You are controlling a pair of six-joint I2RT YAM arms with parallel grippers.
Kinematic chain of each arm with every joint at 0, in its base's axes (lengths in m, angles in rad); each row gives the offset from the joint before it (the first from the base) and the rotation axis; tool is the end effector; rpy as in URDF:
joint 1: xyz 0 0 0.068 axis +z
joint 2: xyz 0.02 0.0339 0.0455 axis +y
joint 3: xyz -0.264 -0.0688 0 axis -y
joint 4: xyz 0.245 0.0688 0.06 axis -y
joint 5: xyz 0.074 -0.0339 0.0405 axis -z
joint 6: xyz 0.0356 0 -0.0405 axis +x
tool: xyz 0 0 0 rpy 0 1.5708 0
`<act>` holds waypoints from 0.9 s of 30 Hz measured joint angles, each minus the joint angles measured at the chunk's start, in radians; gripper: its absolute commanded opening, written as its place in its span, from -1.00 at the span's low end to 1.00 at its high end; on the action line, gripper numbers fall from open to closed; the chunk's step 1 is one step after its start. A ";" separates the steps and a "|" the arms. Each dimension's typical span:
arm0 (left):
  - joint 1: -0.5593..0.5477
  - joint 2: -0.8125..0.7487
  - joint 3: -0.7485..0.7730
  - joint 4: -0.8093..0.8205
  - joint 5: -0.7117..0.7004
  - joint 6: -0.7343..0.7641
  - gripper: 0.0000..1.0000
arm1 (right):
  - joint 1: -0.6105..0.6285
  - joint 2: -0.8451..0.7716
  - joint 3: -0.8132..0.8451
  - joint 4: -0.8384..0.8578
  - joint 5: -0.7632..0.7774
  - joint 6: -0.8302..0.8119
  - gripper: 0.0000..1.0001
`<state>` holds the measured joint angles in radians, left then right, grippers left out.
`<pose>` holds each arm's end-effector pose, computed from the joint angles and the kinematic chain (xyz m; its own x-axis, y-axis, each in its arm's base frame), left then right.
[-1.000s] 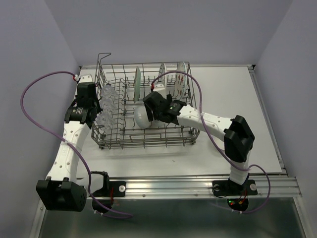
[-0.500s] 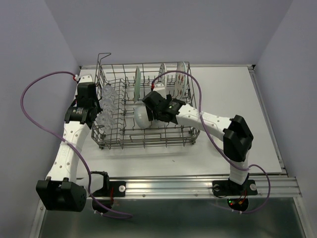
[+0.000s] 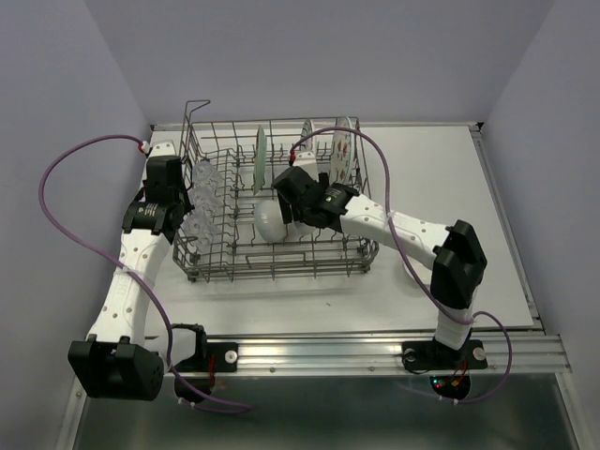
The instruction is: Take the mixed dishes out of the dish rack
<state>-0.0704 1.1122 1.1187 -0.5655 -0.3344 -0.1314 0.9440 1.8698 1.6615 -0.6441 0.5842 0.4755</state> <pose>0.2392 -0.0052 0.3547 -0.4968 -0.0890 -0.8633 -0.2786 0.9584 0.0615 0.2612 0.3271 0.2958 -0.6044 -0.1835 -0.7752 -0.2092 0.9755 -0.0679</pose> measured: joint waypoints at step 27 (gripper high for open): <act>0.001 -0.006 0.101 -0.072 -0.010 -0.050 0.71 | -0.075 -0.247 -0.051 0.139 -0.180 -0.028 -0.99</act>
<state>-0.0696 1.1065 1.2201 -0.6380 -0.3443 -0.1814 0.8692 1.6226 1.6108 -0.5053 0.4042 0.4473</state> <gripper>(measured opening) 0.711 0.785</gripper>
